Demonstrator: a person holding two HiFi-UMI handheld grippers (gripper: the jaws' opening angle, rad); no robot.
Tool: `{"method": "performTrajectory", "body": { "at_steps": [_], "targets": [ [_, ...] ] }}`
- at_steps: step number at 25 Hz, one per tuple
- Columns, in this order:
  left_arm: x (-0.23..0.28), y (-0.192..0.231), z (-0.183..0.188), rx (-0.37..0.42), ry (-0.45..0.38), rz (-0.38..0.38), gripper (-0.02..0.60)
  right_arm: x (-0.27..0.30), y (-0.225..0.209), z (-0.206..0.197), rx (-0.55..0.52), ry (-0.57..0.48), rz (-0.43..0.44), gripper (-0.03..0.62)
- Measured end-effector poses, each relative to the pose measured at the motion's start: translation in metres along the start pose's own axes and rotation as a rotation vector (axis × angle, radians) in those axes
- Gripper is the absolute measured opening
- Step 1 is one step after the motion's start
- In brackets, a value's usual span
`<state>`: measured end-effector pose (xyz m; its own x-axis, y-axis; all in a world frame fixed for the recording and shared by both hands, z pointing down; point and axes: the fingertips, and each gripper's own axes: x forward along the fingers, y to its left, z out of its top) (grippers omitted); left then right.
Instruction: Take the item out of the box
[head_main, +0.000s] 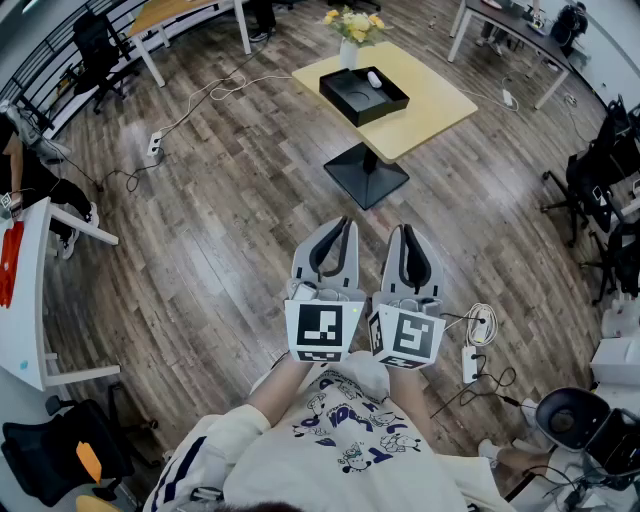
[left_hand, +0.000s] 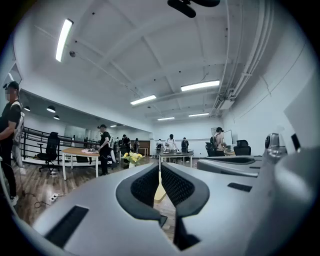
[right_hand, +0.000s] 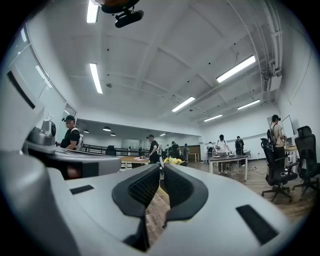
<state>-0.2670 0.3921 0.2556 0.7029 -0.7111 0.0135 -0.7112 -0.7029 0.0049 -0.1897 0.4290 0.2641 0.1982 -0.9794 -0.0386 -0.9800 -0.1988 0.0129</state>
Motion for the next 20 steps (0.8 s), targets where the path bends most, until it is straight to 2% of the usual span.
{"method": "performTrajectory", "body": {
  "at_steps": [20],
  "targets": [
    [0.041, 0.014, -0.006, 0.001, 0.016, -0.013, 0.026, 0.038, -0.017, -0.009, 0.027, 0.01, -0.006, 0.048]
  ]
}}
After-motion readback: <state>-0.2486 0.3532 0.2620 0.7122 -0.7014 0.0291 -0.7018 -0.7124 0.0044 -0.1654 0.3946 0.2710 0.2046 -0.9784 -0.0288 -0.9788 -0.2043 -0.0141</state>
